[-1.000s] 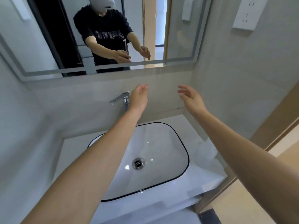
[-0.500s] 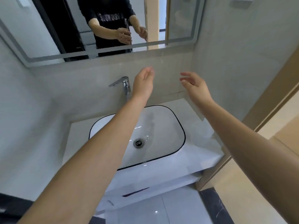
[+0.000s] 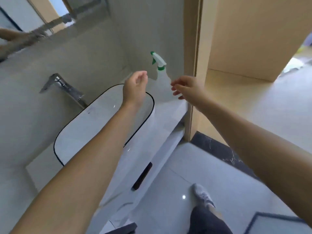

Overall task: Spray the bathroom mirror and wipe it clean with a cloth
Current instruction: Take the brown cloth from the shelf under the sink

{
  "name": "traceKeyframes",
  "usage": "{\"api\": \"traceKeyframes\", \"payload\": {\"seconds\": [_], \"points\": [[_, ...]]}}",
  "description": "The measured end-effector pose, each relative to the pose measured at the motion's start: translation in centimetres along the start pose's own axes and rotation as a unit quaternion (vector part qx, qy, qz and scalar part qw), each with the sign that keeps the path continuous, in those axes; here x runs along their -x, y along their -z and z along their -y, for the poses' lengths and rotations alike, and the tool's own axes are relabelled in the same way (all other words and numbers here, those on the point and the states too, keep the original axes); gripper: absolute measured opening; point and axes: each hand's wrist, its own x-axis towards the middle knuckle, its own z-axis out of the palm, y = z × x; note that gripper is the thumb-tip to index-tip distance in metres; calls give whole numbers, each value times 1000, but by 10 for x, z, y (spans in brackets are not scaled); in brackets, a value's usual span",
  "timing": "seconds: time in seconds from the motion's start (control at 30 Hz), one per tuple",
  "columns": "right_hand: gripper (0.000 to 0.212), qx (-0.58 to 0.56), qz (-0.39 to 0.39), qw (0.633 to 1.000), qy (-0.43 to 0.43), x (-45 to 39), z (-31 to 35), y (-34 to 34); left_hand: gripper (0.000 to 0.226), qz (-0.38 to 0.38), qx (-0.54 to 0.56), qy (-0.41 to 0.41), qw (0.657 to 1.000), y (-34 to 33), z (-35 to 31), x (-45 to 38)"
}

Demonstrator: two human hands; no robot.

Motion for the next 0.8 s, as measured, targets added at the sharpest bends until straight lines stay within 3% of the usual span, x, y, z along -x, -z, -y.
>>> {"api": "traceKeyframes", "payload": {"seconds": [0.17,0.43,0.57,0.8], "points": [[21,15,-64,993,-98,65,-71,-1,26,68,-86,0,994,-22,28,46],[21,35,-78,980,-178,112,-170,-16,26,192,-173,-22,966,-92,86,108],[18,35,-84,975,-201,122,-246,-43,30,248,-217,-18,944,-127,161,145],[15,57,-46,987,-142,97,-399,-126,34,241,-285,10,928,-162,336,183]]}}
